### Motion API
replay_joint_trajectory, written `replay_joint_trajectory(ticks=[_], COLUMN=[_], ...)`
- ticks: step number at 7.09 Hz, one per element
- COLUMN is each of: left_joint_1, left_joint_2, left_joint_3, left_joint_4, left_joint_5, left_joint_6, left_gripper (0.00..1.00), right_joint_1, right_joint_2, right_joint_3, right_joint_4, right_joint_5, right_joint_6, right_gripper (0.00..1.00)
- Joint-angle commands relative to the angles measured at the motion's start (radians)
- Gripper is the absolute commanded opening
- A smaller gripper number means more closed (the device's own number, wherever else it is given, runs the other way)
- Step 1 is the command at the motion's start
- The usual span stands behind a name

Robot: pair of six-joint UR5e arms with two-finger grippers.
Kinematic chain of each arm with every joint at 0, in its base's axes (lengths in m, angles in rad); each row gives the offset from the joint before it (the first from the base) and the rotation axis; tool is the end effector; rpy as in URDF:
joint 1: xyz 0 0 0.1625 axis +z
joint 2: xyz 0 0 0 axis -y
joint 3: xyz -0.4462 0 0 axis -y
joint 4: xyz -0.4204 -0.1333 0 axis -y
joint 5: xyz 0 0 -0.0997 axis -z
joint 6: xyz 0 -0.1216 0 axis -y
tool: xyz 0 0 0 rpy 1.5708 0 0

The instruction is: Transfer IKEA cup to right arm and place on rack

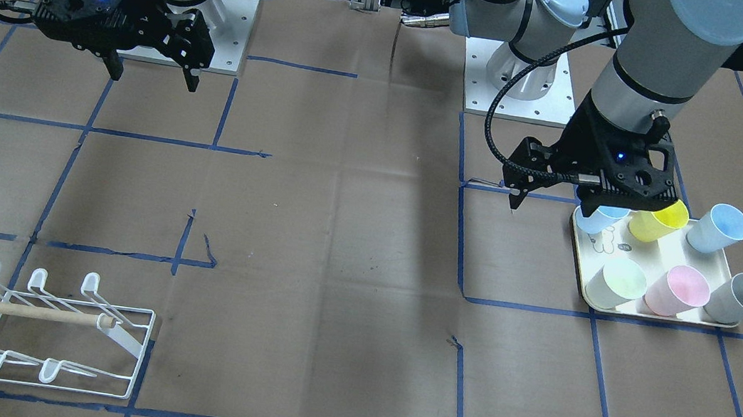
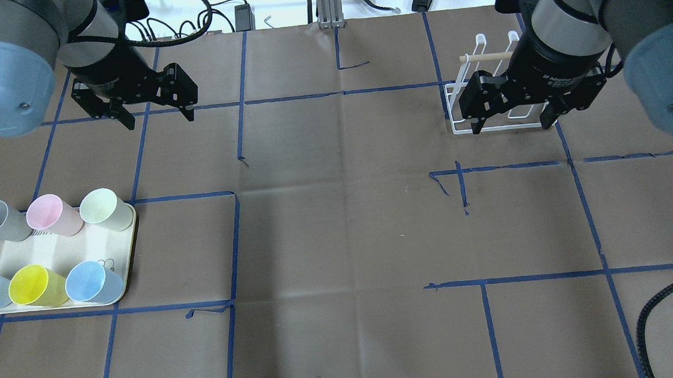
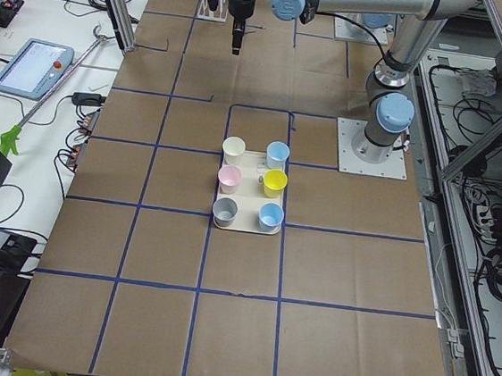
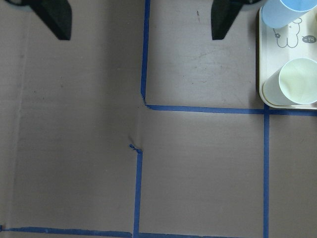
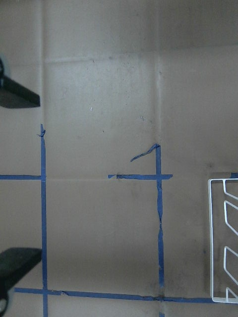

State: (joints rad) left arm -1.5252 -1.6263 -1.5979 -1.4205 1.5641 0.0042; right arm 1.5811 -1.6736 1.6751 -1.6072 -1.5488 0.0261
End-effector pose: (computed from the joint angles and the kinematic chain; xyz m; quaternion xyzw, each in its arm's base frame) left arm -0.1088 -0.5570 0.4587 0.0206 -0.9992 0.0339 0.0025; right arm 0.1409 -0.4771 0.4877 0.0077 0.9998 -0.0172 0.0113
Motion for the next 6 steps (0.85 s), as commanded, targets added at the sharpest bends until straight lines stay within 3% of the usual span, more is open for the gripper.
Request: replay_joint_trajectory(ticks=[1, 6], left_joint_1=[0.025, 0.363], left_joint_2=[0.014, 0.062], left_joint_3=[-0.02, -0.19], left_joint_4=[0.002, 0.069], left_joint_5=[0.013, -0.002], left_joint_6=[0.102, 0.463], left_gripper=[1.0, 0.99], right_joint_1=[-0.001, -0.001], right_joint_2=[0.0, 0.0], right_joint_3=[0.0, 0.0], right_joint_4=[0.001, 0.006], right_joint_5=[-0.001, 0.001], right_joint_6=[0.0, 0.0], right_gripper=[1.0, 1.0])
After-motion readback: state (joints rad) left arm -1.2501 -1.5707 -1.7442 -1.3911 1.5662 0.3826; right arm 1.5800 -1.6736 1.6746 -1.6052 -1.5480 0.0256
